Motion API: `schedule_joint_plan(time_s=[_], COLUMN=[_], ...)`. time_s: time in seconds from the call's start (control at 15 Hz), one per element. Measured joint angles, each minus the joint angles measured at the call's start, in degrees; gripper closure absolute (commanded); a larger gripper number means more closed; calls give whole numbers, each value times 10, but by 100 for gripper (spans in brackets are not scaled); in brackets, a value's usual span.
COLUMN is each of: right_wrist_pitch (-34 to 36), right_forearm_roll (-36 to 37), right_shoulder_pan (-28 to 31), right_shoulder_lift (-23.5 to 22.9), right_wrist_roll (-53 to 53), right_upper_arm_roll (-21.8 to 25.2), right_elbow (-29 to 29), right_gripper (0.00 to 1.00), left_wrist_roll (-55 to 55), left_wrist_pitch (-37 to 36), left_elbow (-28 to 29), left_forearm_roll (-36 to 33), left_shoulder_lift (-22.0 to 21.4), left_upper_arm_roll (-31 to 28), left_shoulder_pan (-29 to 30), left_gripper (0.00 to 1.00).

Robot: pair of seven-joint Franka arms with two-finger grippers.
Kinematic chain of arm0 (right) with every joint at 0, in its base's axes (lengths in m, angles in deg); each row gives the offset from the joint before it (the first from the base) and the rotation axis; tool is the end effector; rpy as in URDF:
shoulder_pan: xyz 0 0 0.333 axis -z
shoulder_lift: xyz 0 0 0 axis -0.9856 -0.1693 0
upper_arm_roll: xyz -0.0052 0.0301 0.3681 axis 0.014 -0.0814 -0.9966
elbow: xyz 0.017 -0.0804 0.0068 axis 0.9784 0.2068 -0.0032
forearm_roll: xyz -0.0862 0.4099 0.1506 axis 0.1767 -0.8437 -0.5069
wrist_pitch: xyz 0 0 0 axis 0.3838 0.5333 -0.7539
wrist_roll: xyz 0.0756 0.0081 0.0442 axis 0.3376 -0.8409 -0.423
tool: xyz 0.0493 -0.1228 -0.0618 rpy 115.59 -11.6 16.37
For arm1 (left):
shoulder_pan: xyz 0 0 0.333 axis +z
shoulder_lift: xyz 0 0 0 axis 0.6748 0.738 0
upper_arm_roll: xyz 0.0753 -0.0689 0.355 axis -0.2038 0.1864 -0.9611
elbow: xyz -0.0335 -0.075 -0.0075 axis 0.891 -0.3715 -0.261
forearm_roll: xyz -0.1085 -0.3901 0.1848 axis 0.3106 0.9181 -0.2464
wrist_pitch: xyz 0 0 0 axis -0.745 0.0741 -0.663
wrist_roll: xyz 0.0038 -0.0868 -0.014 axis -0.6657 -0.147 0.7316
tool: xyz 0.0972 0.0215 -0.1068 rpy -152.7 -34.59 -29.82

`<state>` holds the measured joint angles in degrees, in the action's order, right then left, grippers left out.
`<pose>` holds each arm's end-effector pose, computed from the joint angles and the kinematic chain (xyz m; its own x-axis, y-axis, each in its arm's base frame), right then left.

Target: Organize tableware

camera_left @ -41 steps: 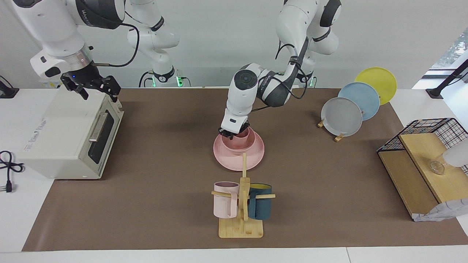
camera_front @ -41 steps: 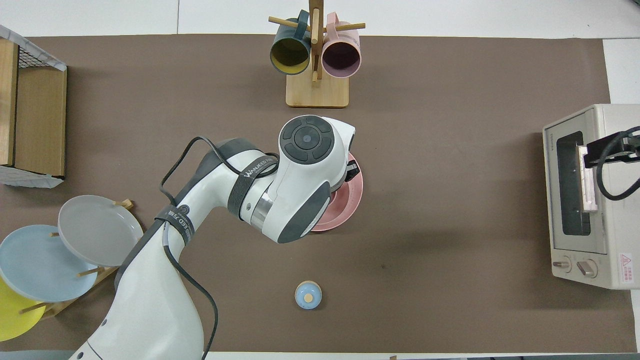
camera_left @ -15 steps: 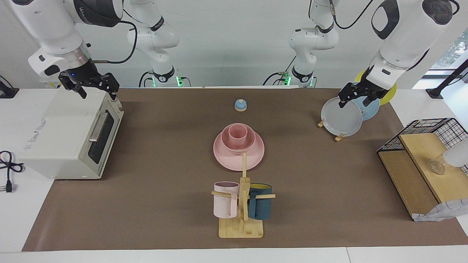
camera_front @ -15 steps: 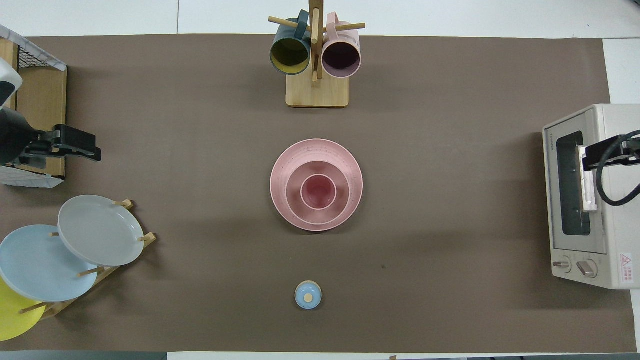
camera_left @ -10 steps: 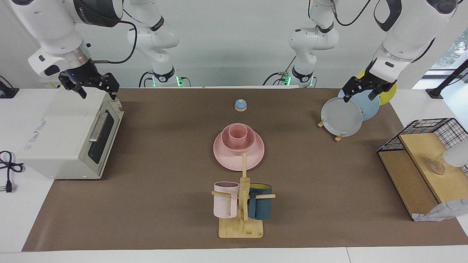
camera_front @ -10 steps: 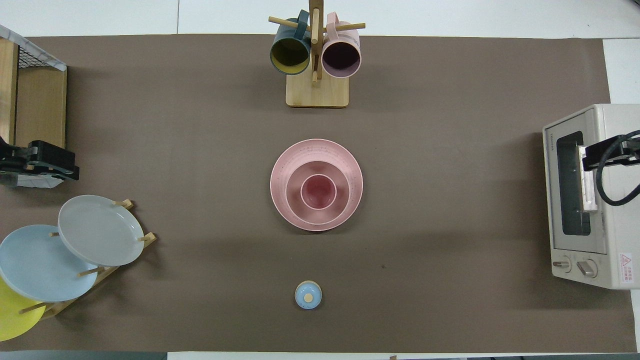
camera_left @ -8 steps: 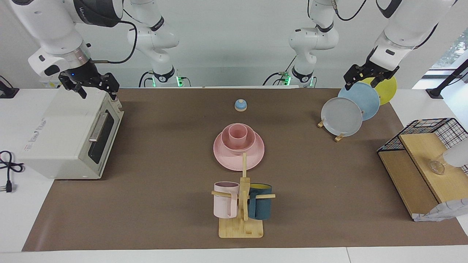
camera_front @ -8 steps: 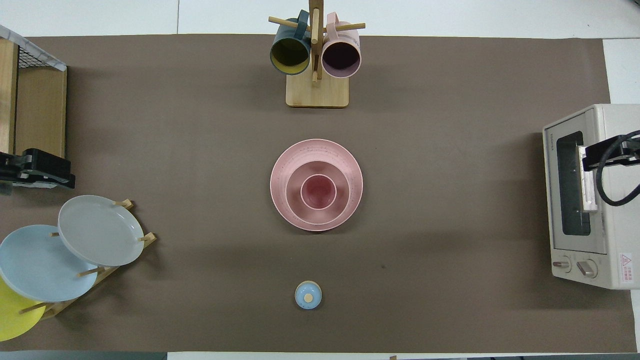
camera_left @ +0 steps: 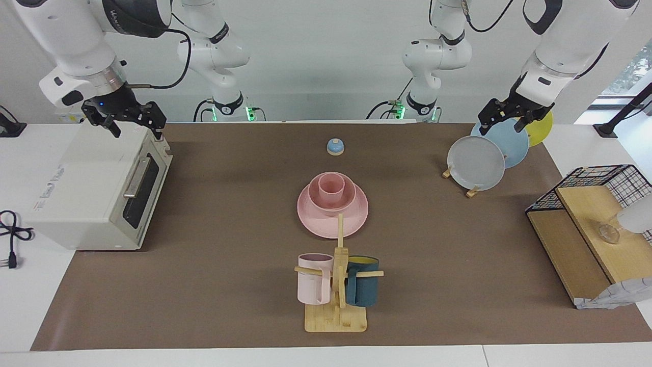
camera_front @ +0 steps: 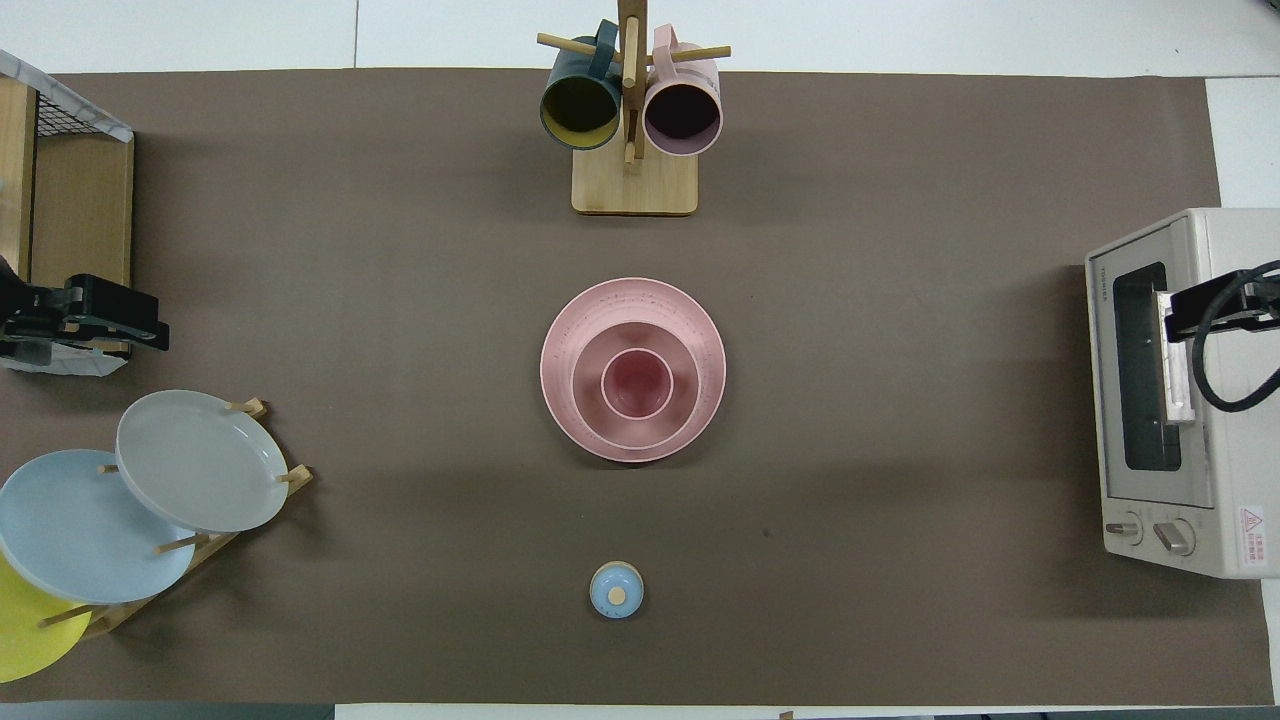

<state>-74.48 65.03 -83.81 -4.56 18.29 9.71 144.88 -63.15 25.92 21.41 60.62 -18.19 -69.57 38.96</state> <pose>0.5912 -0.0525 0.6332 0.9955 -0.0303 -0.0903 -0.0241 -0.9973 0.0696 0.5780 -0.0539 0.6420 0.9960 0.0301 -0.0839 0.0320 -0.9993 0.0214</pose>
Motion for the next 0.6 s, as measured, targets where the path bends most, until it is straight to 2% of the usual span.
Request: schedule_joint_plan(time_s=[0.6], right_wrist_pitch=[0], right_forearm_roll=[0], right_shoulder_pan=[0], right_shoulder_lift=[0], right_wrist_roll=[0], right_upper_arm_roll=[0], right_elbow=[0], right_gripper=[0], left_wrist_roll=[-11], left_wrist_pitch=[0], left_elbow=[0], left_forearm_roll=[0], left_shoulder_lift=[0], left_upper_arm_roll=[13], left_shoulder_pan=[9], left_gripper=[0])
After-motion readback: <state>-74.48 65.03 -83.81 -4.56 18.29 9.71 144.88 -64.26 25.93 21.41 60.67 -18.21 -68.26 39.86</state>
